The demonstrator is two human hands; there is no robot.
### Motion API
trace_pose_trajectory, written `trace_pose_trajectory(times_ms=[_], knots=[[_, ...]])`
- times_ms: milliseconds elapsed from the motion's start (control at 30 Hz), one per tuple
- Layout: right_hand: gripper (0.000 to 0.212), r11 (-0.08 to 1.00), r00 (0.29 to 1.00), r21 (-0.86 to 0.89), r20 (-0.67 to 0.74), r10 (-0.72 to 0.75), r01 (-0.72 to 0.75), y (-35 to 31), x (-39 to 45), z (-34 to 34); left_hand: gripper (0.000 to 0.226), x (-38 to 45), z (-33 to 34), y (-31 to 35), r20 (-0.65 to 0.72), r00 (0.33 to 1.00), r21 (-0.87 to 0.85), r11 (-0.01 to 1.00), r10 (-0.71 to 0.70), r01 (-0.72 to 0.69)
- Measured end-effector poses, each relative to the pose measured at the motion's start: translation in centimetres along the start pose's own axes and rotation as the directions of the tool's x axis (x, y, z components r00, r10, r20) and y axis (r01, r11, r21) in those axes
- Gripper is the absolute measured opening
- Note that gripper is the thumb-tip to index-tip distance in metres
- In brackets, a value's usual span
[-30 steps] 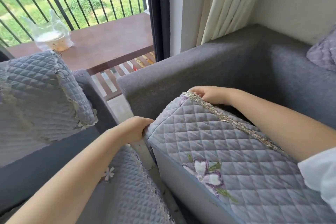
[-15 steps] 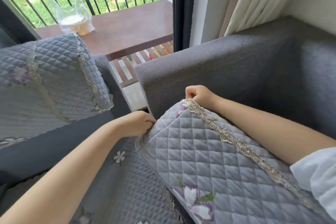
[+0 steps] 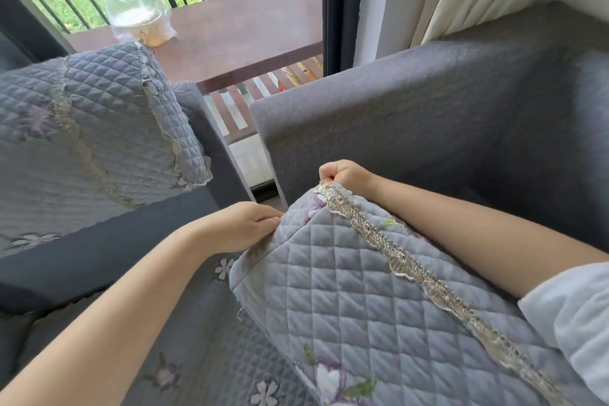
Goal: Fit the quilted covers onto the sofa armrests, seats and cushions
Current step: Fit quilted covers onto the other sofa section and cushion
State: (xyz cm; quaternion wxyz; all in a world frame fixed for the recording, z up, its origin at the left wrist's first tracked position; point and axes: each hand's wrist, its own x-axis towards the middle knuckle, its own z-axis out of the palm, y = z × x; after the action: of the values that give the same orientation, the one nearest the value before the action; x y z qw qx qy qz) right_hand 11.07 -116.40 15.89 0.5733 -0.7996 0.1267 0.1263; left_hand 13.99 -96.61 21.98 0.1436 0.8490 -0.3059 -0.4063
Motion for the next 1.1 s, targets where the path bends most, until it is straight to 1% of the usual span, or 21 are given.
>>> trace_pose_trajectory(times_ms=[67, 100, 167, 233, 267, 333, 400, 433, 467, 533, 567, 600, 633, 700, 767, 833, 933, 1033, 1100], knots=[[0.04, 0.999, 0.999, 0.026, -0.018, 0.033, -0.032, 0.0, 0.0, -0.2, 0.032, 0.2, -0.1, 0.2, -0.03, 1.0, -0.027, 1.0, -0.007, 0.006], [0.038, 0.998, 0.999, 0.051, 0.006, 0.045, -0.045, 0.3, 0.1, -0.4, 0.032, 0.4, 0.0, 0.3, -0.046, 0.999, -0.028, 1.0, -0.008, 0.006], [0.04, 0.973, 0.987, 0.199, 0.132, 0.092, -0.118, 0.6, -0.1, -0.5, 0.032, 0.8, 0.0, 0.8, -0.077, 0.997, -0.007, 1.0, -0.011, 0.011], [0.043, 0.915, 0.954, 0.34, 0.272, 0.124, -0.216, 0.6, -0.2, -0.3, 0.035, 1.2, 0.6, 1.2, -0.104, 0.994, 0.058, 0.998, -0.03, 0.036], [0.046, 0.905, 0.944, 0.347, 0.3, 0.14, -0.245, 0.6, -0.2, 0.1, 0.036, 1.2, 1.0, 1.3, -0.125, 0.991, 0.1, 0.993, -0.046, 0.059], [0.049, 0.901, 0.937, 0.349, 0.318, 0.146, -0.259, 0.3, 0.0, 1.0, 0.035, 1.0, 1.8, 1.2, -0.186, 0.981, 0.154, 0.985, -0.052, 0.081], [0.048, 0.881, 0.916, 0.372, 0.372, 0.149, -0.294, 0.1, 0.2, 1.8, 0.035, 0.5, 2.2, 0.9, -0.217, 0.975, 0.125, 0.989, -0.05, 0.079], [0.047, 0.881, 0.912, 0.362, 0.378, 0.161, -0.305, -0.2, 0.4, 2.2, 0.035, 0.2, 2.4, 0.6, -0.218, 0.974, 0.091, 0.993, -0.056, 0.077], [0.044, 0.906, 0.922, 0.306, 0.341, 0.183, -0.293, -0.2, 0.7, 2.5, 0.035, 0.0, 2.4, 0.5, -0.216, 0.974, 0.057, 0.996, -0.062, 0.076], [0.039, 0.968, 0.959, 0.098, 0.188, 0.211, -0.232, -0.3, 1.3, 2.7, 0.035, -0.1, 2.3, 0.2, -0.21, 0.975, -0.002, 0.997, -0.075, 0.076], [0.04, 0.978, 0.974, 0.067, 0.125, 0.188, -0.198, -0.3, 1.6, 2.7, 0.035, 0.0, 2.3, 0.1, -0.205, 0.976, -0.028, 0.997, -0.077, 0.073], [0.044, 0.98, 0.98, 0.082, 0.096, 0.173, -0.181, -0.1, 2.0, 2.8, 0.035, 0.2, 2.2, -0.1, -0.202, 0.976, -0.065, 0.996, -0.076, 0.064], [0.047, 0.981, 0.982, 0.081, 0.081, 0.169, -0.176, 0.1, 2.3, 2.8, 0.034, 0.4, 2.2, -0.3, -0.199, 0.977, -0.118, 0.991, -0.077, 0.054], [0.052, 0.983, 0.983, 0.012, 0.036, 0.181, -0.181, 0.3, 2.7, 2.6, 0.032, 0.9, 2.0, -0.5, -0.19, 0.978, -0.236, 0.971, -0.088, 0.042], [0.052, 0.982, 0.983, -0.042, 0.0, 0.182, -0.182, 0.2, 3.1, 2.3, 0.032, 1.7, 1.8, -0.7, -0.164, 0.981, -0.306, 0.951, -0.1, 0.046], [0.049, 0.98, 0.982, -0.07, -0.022, 0.187, -0.188, 0.2, 3.7, 2.0, 0.032, 2.6, 1.4, -0.9, -0.131, 0.985, -0.322, 0.944, -0.114, 0.067], [0.042, 0.968, 0.972, -0.085, 0.008, 0.236, -0.234, 0.5, 5.0, 2.1, 0.031, 3.8, 0.7, -1.9, -0.088, 0.984, -0.381, 0.918, -0.157, 0.113], [0.039, 0.964, 0.965, -0.069, 0.036, 0.258, -0.255, 1.1, 6.4, 2.6, 0.034, 4.5, 0.7, -3.2, -0.039, 0.972, -0.518, 0.837, -0.233, 0.18], [0.035, 0.958, 0.96, -0.091, 0.051, 0.276, -0.271, 1.2, 7.1, 2.9, 0.034, 4.5, 0.8, -3.6, 0.01, 0.957, -0.615, 0.752, -0.291, 0.235]])
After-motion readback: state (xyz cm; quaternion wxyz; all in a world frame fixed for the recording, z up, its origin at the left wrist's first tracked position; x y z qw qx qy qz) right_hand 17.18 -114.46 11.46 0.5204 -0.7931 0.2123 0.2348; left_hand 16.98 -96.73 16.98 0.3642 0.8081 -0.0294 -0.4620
